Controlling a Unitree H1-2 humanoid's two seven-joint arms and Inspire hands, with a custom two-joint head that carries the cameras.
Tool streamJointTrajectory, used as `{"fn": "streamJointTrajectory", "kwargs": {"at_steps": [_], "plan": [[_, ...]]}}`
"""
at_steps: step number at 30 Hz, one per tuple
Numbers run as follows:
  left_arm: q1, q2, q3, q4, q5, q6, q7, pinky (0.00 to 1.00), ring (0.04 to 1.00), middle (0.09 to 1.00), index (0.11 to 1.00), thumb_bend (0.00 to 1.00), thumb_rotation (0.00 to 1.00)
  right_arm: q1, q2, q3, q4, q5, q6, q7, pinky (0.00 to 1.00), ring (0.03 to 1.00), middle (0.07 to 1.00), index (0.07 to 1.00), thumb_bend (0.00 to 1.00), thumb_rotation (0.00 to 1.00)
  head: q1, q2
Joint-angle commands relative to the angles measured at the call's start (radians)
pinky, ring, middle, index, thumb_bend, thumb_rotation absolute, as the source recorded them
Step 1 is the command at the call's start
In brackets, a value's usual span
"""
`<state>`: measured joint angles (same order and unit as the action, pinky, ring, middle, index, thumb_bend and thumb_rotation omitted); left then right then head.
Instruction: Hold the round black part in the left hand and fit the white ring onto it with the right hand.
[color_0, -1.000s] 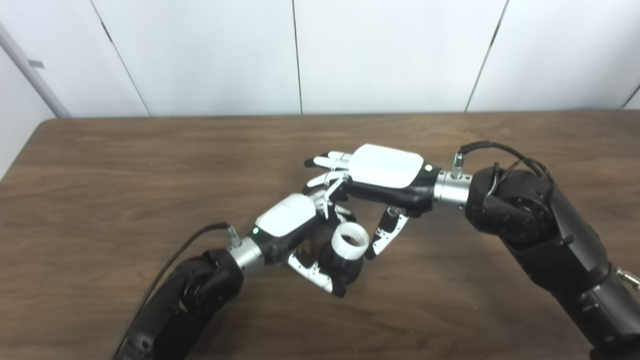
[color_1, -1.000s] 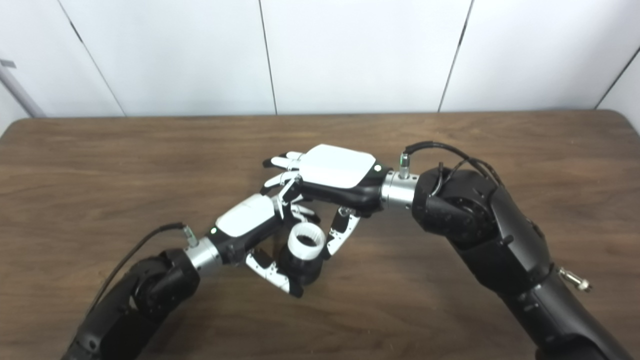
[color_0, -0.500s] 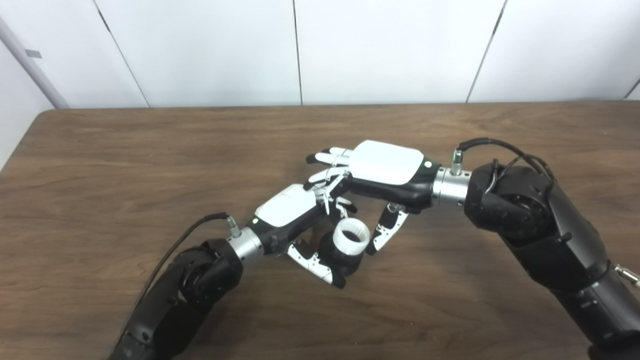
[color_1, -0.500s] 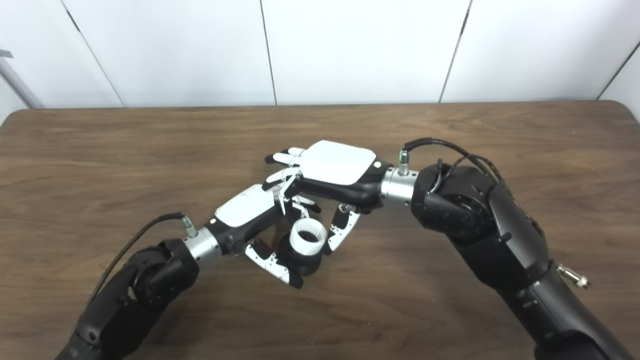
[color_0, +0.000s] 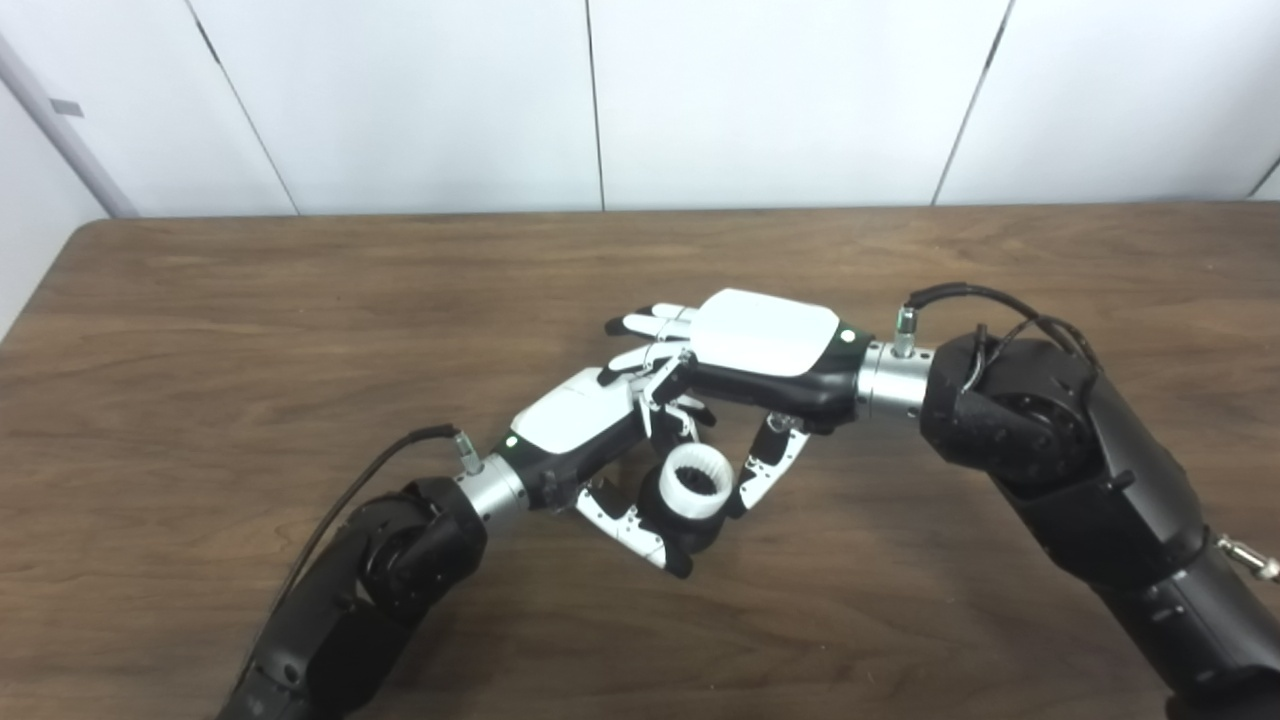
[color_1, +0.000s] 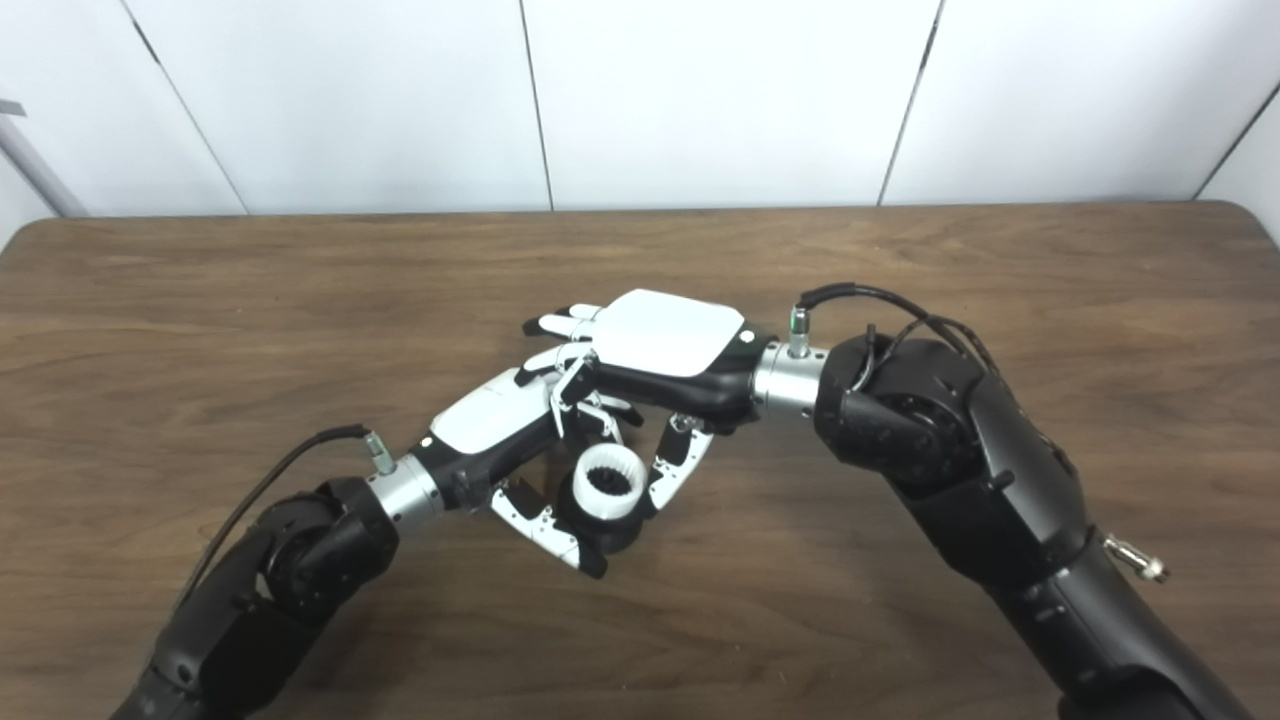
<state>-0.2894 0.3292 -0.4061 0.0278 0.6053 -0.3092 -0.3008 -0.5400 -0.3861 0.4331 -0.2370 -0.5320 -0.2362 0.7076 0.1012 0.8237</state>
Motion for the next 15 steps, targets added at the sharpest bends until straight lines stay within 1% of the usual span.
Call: {"fn": "streamJointTrajectory", "kwargs": {"at_steps": [1, 6, 9, 15], "plan": [[-0.021, -0.002, 0.013, -0.046, -0.001, 0.006, 0.005, 1.0, 0.949, 0.806, 0.48, 0.52, 0.06, -0.031, 0.007, -0.008, -0.003, 0.004, -0.006, -0.023, 1.0, 1.0, 0.877, 0.479, 0.53, 0.14, 0.002, 0.002], [-0.017, 0.004, 0.005, -0.04, 0.029, -0.004, 0.003, 1.0, 0.962, 0.811, 0.481, 0.52, 0.06, -0.027, 0.008, -0.009, 0.015, -0.005, -0.011, -0.029, 1.0, 1.0, 0.872, 0.479, 0.53, 0.14, 0.0, 0.003], [-0.014, 0.009, 0.0, -0.026, 0.034, -0.02, 0.005, 1.0, 0.961, 0.81, 0.481, 0.52, 0.06, -0.024, 0.008, -0.013, 0.02, 0.006, -0.012, -0.031, 1.0, 1.0, 0.871, 0.48, 0.53, 0.14, -0.003, 0.006], [-0.016, 0.016, -0.009, -0.024, 0.052, -0.028, 0.002, 1.0, 0.963, 0.805, 0.48, 0.52, 0.06, -0.021, 0.005, -0.017, 0.022, 0.013, -0.01, -0.03, 1.0, 1.0, 0.871, 0.48, 0.53, 0.14, -0.001, 0.012]]}}
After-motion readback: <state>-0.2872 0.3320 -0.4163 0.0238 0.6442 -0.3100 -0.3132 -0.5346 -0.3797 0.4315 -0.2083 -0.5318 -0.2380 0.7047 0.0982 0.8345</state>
